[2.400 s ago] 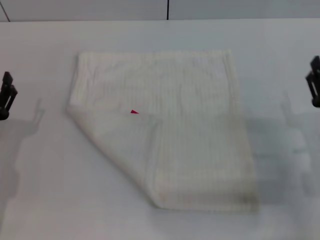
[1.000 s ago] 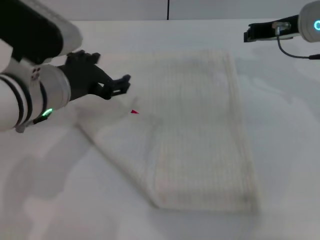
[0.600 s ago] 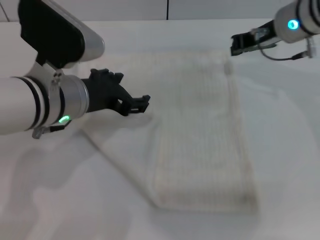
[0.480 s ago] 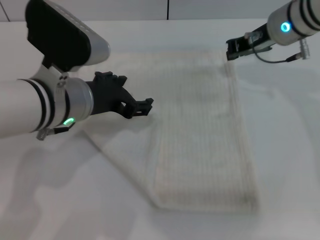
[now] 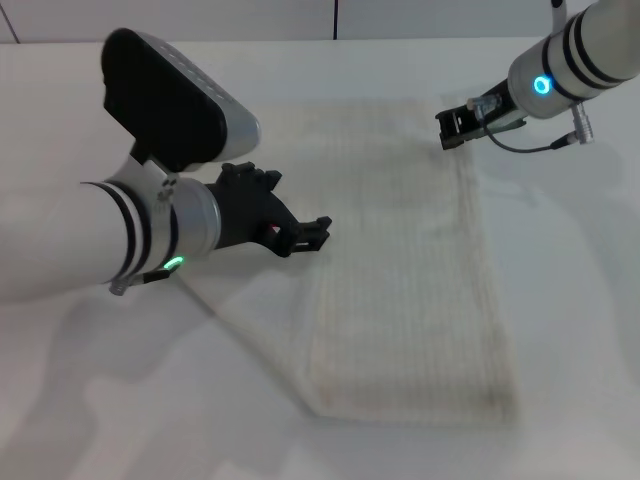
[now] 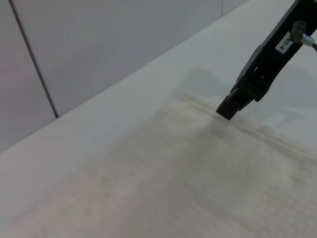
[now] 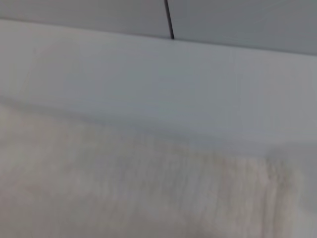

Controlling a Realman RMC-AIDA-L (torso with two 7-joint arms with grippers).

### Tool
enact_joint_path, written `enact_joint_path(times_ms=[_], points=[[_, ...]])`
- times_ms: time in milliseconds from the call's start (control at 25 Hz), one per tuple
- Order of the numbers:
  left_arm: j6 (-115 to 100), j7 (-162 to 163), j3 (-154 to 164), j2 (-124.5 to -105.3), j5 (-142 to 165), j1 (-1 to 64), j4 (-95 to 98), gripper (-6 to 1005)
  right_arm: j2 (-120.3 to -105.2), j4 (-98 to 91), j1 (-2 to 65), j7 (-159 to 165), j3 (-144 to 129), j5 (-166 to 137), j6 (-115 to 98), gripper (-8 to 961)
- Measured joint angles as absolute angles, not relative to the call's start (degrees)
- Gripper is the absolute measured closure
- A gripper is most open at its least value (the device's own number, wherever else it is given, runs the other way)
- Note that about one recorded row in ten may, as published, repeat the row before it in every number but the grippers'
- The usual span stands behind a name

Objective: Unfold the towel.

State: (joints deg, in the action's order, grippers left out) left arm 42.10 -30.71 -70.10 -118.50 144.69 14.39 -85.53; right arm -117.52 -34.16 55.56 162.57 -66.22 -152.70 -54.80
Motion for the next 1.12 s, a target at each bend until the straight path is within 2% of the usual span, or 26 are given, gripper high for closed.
enact_joint_path(times_ms=[520,1120], points=[[36.23,-30.33,-66.27,-118.57,144.30,16.50,-79.82,192,-118.11,-31.94,55.88,161.86,-66.88,-152.76,-54.24,955],[34.41,-30.09,-64.63,-118.74,140.90,22.59,-70.40,193,-118.13,-31.99,55.90,161.69,-66.89,-152.76,-53.97,954]])
